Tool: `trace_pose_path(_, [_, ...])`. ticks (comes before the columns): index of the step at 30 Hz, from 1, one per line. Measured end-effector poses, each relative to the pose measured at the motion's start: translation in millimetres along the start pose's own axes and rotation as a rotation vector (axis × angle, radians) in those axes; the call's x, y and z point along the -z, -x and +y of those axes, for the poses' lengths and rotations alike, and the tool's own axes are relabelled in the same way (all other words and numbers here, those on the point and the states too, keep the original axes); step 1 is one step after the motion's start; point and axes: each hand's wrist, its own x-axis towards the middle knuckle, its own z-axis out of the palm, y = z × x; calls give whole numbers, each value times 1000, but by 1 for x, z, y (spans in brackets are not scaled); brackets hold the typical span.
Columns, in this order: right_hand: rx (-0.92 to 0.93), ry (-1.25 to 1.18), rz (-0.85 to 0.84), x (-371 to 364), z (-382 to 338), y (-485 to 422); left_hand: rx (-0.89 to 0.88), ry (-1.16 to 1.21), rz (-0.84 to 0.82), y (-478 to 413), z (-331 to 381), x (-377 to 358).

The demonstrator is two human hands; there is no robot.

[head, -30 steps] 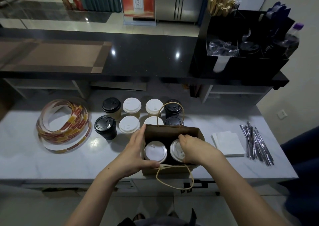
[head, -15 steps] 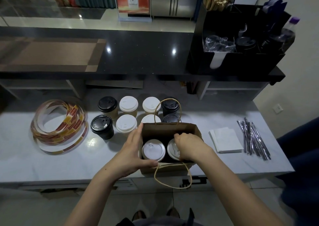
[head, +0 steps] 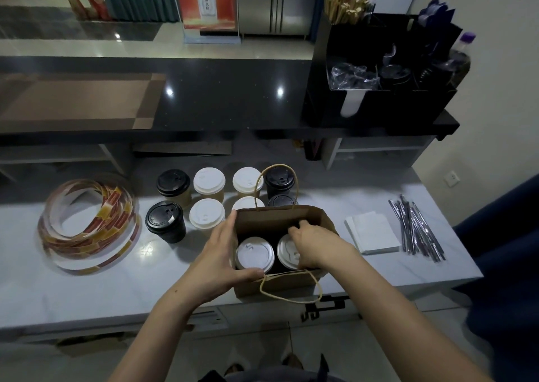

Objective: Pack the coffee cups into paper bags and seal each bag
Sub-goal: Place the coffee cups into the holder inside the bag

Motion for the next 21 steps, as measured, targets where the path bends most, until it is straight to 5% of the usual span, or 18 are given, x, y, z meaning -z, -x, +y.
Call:
trace_pose_path(11, [51, -217, 144, 19, 6, 15, -9, 12, 78, 3, 3, 3])
trace_pose_path(21, [15, -590, 810, 18, 12, 48, -8, 27, 282, -1, 19, 22])
